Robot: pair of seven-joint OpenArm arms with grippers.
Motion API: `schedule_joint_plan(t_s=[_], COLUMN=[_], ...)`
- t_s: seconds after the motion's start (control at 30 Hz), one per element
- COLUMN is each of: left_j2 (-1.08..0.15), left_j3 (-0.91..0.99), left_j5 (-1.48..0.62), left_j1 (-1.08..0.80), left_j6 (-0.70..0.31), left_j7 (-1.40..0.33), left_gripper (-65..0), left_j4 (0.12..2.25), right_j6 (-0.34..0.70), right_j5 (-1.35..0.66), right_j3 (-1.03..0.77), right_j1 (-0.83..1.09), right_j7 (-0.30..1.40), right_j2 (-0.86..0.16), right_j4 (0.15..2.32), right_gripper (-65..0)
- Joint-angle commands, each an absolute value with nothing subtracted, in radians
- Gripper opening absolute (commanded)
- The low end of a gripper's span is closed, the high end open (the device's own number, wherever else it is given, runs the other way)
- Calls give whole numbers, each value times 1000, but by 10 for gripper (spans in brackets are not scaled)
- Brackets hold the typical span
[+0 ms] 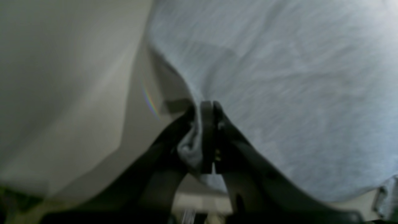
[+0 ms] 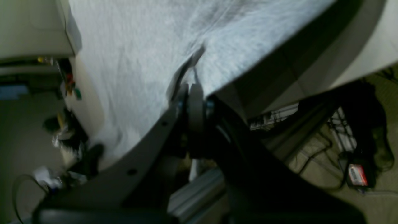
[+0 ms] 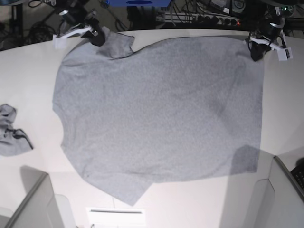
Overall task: Fold the T-shirt properly
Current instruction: 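Grasp the shirt's shoulder corners with both grippers, then lift and pull the shoulder edge across the shirt with both grippers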
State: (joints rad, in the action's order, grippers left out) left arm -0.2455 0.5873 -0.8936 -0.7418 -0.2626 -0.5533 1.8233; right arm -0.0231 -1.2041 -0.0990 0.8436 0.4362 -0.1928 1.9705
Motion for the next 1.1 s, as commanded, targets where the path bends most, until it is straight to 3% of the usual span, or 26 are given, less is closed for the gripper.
schedule_joint_plan(t_s=[0.0,0.63,0.77,0.93,1.07], left_j2=[-257,-257,-259,-259,-254], left_j3=[595,595,590,595,596], left_j5=[-900,-895,-895,-895,-894], left_j1=[-756,-641,-618,-559,-490], left_j6=[-265,-259,-179,-159,-159], left_j7=[-536,-538,-538,-619,-719], left_gripper=[-650,-650,-650,-650,-650], left_j4=[1839,1834,1834,1833,1794], right_j6=[-7,-12,-13,-127,-139], right_j5=[-1221,-1219,-1219,-1219,-1219], right_j3=[-105,-99,-107,-104,-105], right_j1=[832,624,559,483,430], right_j7=[438,501,562,610,627], right_j2=[-197,-214,-213,-213,-213], right_j4=[1991,1989,1986,1983,1982], right_gripper=[-650,-650,-650,-650,-650])
